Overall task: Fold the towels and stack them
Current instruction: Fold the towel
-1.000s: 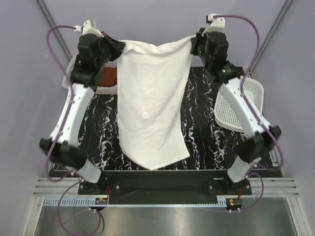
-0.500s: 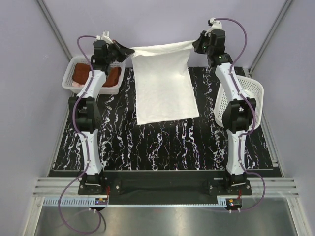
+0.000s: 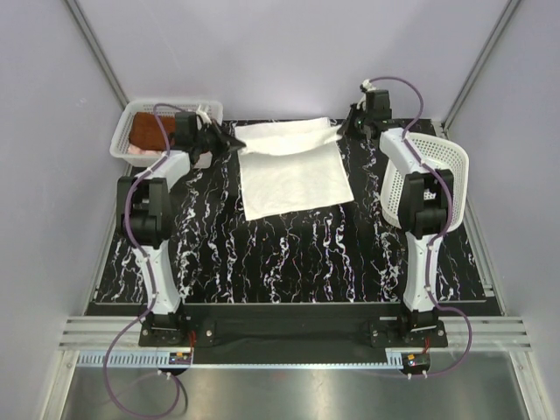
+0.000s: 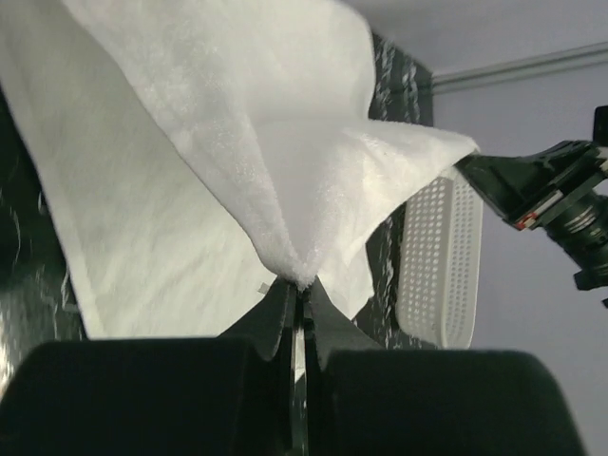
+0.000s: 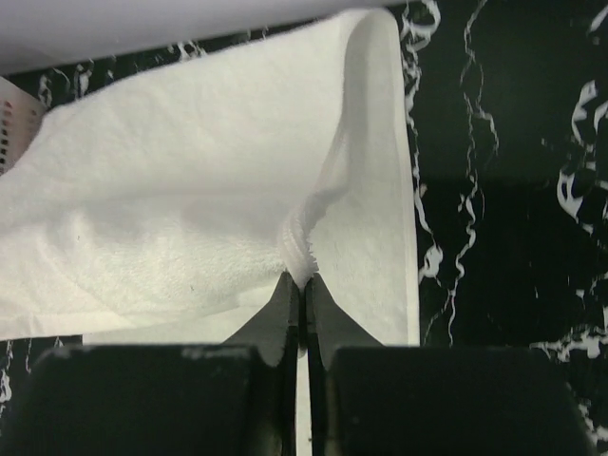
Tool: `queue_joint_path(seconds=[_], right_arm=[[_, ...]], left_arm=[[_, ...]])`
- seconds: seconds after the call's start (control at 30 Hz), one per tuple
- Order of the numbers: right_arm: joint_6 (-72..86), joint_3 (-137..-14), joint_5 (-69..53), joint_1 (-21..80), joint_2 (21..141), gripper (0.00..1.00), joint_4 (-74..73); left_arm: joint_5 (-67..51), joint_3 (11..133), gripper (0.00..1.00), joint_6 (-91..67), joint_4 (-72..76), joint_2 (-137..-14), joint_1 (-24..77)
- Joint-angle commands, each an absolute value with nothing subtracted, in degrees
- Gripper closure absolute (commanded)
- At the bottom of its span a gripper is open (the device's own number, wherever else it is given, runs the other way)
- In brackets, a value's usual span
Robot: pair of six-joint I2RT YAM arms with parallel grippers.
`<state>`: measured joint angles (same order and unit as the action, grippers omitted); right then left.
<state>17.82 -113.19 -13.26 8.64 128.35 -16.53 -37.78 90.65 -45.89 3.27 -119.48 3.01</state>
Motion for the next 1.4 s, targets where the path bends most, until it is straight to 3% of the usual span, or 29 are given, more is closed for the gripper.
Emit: queue_joint_path(seconds=[0.0,0.3,0.53,0.6,0.9,1.03,1.23,1.37], right_arm=[[17.58,-113.82,-15.03,8.35,121.99,1.0,-25.38],[14.85,-112.42,-12.3,8.44,119.27,0.95,-43.06],[17.05,-95.64,-14.85,8.44,113.73,0.85,-36.3],[17.05,-94.05,-14.94,8.44,113.82,0.78,-35.6],[15.74,-91.94,-12.13,8.35,116.1,0.72,-35.68],[15.38,-92.54,-10.55,8.44,116.8,0.48,-34.98],[14.24,-98.52,-7.48,8.35,122.07,0.43,-38.23],[13.97,-100.11,-6.33,8.35,124.19,0.42,-39.72]], left_arm=[[-39.38,86.49,1.0,-41.67,-1.47,-111.46,3.86],[-33.67,77.97,1.0,-35.69,-16.08,-106.7,6.41],[-29.45,70.14,1.0,-35.33,-17.49,-105.56,9.31],[-28.39,68.56,0.97,-35.42,-17.49,-105.99,10.19],[-24.97,66.53,0.93,-35.86,-17.4,-108.46,12.21],[-21.64,66.88,0.84,-35.25,-20.12,-108.72,12.3],[-15.65,67.15,0.67,-34.81,-25.39,-108.29,12.3],[-13.54,66.01,0.5,-34.45,-25.84,-105.21,12.31]])
